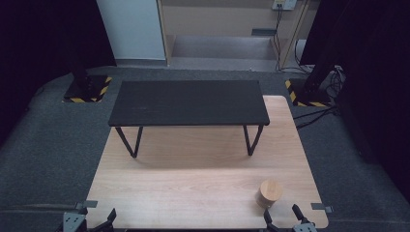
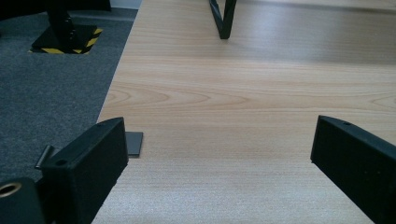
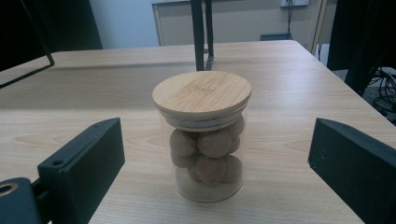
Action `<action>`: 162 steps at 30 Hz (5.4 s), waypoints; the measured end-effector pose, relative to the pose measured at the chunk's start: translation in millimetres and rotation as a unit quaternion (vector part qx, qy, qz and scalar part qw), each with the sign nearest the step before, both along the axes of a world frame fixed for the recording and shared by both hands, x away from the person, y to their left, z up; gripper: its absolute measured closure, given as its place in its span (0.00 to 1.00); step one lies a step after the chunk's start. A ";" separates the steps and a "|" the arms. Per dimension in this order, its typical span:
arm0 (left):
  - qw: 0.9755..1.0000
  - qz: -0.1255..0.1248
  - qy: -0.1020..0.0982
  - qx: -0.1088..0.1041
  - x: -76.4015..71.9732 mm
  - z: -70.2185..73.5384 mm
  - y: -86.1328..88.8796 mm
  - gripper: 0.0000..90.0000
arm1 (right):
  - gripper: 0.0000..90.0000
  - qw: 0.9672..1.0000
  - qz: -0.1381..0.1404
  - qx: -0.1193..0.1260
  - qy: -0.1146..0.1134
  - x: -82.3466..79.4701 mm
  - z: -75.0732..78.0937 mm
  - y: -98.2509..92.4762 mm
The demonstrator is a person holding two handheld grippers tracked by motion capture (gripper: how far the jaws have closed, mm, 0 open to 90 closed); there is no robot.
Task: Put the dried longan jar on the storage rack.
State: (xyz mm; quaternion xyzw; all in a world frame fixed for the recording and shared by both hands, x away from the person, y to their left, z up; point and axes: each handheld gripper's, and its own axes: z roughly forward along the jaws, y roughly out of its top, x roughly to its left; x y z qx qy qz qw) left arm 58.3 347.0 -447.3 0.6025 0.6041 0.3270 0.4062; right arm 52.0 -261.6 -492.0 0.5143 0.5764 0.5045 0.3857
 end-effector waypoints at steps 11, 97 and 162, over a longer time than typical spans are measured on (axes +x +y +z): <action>1.000 0.000 -0.001 -0.003 -1.5 -0.8 0.1 0.03 | 0.04 1.000 -0.002 -0.001 0.000 -2.1 -1.0 1.3; 1.000 -0.004 -0.001 -0.015 3.1 1.1 7.5 0.04 | 0.29 0.999 0.043 -0.007 -0.014 103.9 129.6 45.5; 0.999 -0.012 -0.003 -0.035 17.7 -5.3 24.6 0.04 | 0.29 0.995 0.060 -0.055 0.050 287.6 224.7 80.5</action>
